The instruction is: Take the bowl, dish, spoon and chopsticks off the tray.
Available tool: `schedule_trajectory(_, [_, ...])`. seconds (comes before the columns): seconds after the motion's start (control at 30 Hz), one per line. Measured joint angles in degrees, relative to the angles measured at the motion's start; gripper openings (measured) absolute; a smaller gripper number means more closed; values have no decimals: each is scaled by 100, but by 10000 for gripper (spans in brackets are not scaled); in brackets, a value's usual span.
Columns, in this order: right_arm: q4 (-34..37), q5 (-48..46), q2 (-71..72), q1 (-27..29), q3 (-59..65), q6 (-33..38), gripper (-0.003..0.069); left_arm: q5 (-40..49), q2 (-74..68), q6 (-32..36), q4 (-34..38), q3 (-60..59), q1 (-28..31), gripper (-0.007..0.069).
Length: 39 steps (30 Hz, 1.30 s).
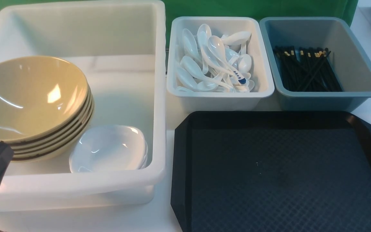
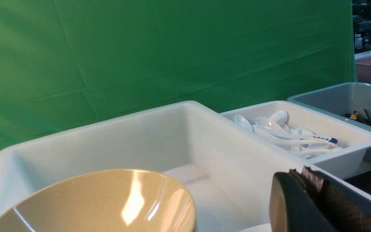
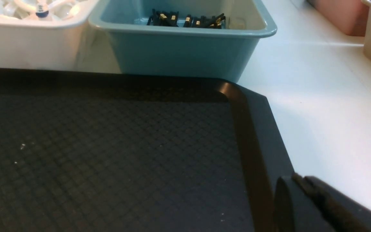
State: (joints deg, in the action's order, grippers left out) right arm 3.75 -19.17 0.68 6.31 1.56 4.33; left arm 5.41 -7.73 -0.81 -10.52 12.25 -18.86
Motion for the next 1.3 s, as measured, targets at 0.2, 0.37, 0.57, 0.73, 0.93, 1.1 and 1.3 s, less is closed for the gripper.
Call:
schedule_trajectory(0.2, [0,0,0,0,0,0,62,377,474,-30,-142,-211,355,-8])
schedule_trajectory(0.37, [0,0,0,0,0,0,66,1409,836,-507,-14,-276,1020,-8])
schedule_trajectory(0.57, [0,0,0,0,0,0,73,2082,848,-594,377,-436,1447,-8])
schedule_trajectory(0.73, [0,0,0,0,0,0,78,2009,848,81,1169,-857,1946,-8])
schedule_trajectory(0.93, [-2,0,0,0,0,0,78,1567,855,222,1428,-1308,2071,-8])
schedule_trajectory(1.1, [-8,0,0,0,0,0,82,1338,854,222,1440,-1349,2002,-8])
schedule_trajectory(1.3, [-8,0,0,0,0,0,90,1301,854,222,1440,-1357,1984,-8])
